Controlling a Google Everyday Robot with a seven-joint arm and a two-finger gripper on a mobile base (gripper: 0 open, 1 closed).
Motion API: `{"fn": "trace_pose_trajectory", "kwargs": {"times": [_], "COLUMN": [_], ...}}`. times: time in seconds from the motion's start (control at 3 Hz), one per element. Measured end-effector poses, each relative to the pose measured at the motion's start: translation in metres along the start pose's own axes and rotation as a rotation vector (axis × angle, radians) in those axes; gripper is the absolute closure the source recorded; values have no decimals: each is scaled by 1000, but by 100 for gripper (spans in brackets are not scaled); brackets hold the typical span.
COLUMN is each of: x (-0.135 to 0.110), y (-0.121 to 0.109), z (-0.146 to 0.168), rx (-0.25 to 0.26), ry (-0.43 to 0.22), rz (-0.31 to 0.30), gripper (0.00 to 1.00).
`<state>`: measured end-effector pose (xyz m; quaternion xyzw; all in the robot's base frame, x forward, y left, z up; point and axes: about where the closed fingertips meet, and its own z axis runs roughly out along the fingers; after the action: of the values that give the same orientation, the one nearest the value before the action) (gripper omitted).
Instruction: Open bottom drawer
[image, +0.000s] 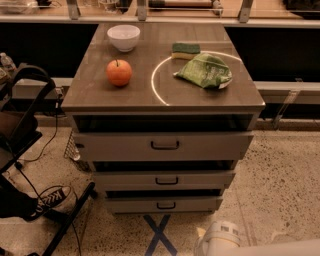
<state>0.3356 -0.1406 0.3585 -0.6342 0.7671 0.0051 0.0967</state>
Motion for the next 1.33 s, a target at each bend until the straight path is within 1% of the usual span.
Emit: {"fn": "trace_pose_trajectory", "kwargs": {"times": [0.33, 0.67, 1.0, 1.33], "x": [0, 0, -12, -34], "y": [-1, -2, -11, -38], "z": [10, 9, 25, 81], "rx": [28, 30, 15, -40], "ry": [3, 3, -25, -114], "rz": [32, 30, 18, -6], "gripper": [0, 0, 0, 0]}}
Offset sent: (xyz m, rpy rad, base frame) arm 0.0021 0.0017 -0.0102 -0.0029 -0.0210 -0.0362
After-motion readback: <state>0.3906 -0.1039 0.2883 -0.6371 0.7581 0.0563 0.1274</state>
